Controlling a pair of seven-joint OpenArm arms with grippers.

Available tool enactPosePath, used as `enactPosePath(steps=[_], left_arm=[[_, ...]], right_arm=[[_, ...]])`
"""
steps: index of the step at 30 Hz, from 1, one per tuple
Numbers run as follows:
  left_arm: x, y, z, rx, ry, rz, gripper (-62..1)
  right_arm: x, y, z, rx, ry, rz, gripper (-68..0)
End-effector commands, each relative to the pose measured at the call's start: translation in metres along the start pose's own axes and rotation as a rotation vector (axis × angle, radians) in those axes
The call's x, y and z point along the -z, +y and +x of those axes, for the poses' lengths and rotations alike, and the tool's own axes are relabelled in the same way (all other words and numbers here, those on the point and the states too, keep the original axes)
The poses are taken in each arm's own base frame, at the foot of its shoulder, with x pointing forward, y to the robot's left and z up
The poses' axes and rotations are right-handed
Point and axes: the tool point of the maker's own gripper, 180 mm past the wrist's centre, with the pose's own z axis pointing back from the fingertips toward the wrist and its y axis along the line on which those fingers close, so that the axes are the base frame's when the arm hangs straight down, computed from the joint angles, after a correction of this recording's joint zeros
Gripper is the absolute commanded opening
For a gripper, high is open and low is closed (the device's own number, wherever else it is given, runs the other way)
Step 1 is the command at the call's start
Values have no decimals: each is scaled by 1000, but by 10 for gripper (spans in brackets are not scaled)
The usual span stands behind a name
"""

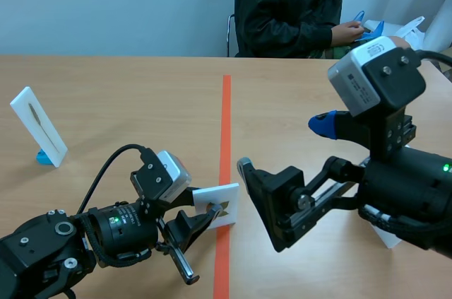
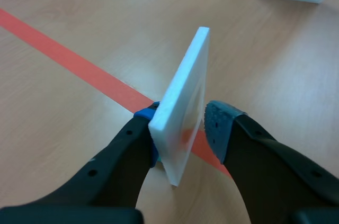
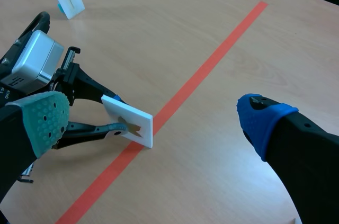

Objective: Sort the leaf by its shape. The table is split by an orange tape line. A compound leaf with several leaflets goes to the left side, a simple leaf with one blade goes to the right side. Return to the home posture when a red brick is placed on the table.

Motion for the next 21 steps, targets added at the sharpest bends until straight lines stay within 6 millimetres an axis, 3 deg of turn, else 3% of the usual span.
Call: enactPosePath(steps=[1,5,11,15,21], left_arm=[[3,3,14,1,-47,8,-498],[3,3,15,1,-49,9,-563],[-1,9,20,-9,-63,30,-569],[-16,25,39,-80,-107,98,-569],[-55,53,57,-180,-155,238,-569]], right_arm=[[0,-6,6,-8,-22,-14,4],[0,-6,5,-8,-18,-14,4],[0,-6,5,-8,-18,-14,4],[0,-6,5,-9,-18,-14,4],[0,-6,5,-8,-15,-14,4]])
